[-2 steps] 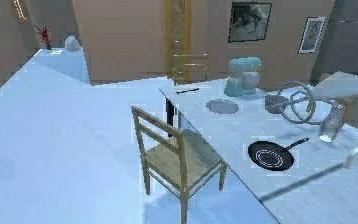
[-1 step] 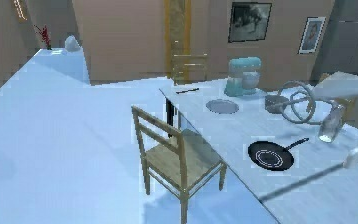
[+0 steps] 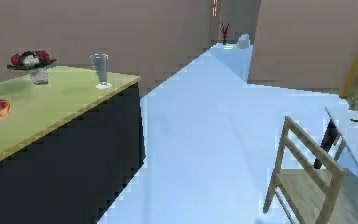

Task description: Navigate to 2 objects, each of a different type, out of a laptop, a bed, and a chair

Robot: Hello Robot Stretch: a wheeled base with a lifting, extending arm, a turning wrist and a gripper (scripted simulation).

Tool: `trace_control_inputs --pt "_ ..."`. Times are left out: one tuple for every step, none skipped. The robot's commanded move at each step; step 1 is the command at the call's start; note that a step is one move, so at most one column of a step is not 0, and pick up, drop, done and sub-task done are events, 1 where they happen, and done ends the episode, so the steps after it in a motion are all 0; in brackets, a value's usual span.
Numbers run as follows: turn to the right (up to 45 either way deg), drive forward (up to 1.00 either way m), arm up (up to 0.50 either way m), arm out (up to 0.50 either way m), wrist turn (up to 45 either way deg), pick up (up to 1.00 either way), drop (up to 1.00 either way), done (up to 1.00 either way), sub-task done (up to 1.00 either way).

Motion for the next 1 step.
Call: trace_control_inputs --pt "-9.0 0.0 0.0 0.0 0.0 0.0 0.0 0.0 0.0"
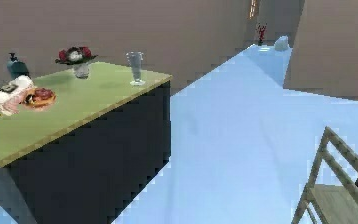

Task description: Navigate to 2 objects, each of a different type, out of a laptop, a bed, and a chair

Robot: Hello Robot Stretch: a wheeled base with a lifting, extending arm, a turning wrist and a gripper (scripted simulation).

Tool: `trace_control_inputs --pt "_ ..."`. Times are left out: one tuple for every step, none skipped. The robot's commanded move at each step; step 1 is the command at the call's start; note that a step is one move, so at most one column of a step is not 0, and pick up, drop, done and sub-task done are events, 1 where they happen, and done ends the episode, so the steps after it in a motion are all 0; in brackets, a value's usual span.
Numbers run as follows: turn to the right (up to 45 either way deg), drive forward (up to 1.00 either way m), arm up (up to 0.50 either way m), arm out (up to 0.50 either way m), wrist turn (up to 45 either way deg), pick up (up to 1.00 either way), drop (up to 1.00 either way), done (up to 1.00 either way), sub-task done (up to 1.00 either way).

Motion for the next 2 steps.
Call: trace_control_inputs --pt "0.0 0.85 0.0 0.0 0.0 0.0 0.0 0.0 0.0" --pt "27.0 0.0 0.0 0.0 0.0 0.0 0.0 0.0 0.0"
